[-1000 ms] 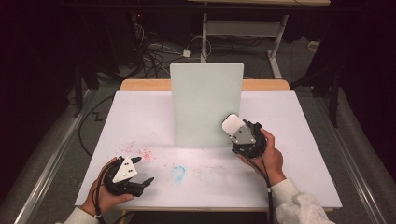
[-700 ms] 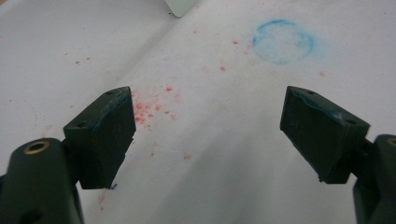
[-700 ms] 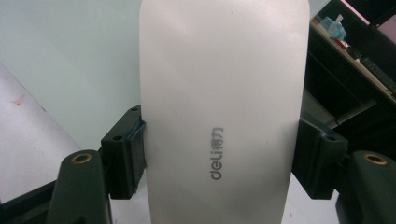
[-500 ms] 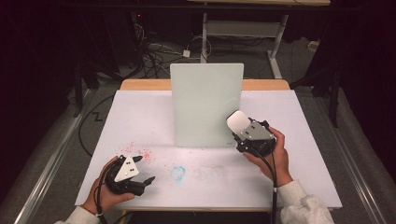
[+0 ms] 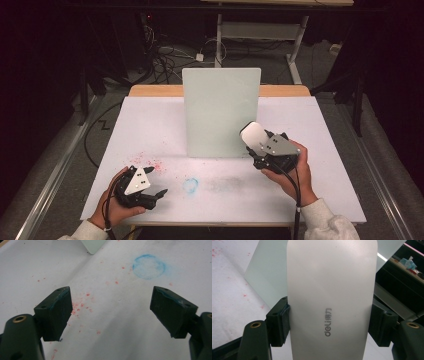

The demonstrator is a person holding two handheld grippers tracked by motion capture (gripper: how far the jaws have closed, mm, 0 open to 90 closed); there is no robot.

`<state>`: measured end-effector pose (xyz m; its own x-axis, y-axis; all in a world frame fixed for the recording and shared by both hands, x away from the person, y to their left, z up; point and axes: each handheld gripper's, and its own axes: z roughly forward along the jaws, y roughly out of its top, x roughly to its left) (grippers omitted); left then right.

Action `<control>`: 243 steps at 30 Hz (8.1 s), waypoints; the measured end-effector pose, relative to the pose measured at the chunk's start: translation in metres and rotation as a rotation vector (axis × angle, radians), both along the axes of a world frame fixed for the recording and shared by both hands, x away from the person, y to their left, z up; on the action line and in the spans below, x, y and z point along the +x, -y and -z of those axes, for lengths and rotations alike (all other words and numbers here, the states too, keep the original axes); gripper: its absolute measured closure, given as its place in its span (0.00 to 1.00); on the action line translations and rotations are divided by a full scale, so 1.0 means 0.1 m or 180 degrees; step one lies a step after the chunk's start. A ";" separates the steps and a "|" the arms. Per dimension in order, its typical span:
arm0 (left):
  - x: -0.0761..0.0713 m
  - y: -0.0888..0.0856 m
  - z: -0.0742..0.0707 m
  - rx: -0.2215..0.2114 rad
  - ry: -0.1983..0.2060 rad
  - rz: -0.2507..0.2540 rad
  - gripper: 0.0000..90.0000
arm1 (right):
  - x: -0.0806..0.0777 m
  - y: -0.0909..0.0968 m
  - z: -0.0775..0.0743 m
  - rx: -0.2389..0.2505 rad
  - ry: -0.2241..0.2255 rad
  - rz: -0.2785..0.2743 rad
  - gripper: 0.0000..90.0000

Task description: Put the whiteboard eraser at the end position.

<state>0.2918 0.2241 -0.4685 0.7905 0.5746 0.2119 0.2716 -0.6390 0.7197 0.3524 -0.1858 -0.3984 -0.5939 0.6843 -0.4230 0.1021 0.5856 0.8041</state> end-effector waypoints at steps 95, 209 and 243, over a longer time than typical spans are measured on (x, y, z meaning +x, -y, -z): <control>-0.01 0.02 0.04 0.0109 -0.0030 0.0003 0.19 | -0.13 -0.98 0.60 -0.1170 -0.1355 -0.1641 0.34; 0.11 -0.02 -0.08 -0.0070 0.0149 -0.0107 0.19 | -0.60 1.07 0.60 0.0140 -0.0282 0.0475 0.23; 0.04 -0.01 -0.07 0.0016 0.0159 -0.0113 0.19 | -0.64 1.00 0.57 0.0115 -0.0129 0.0391 0.23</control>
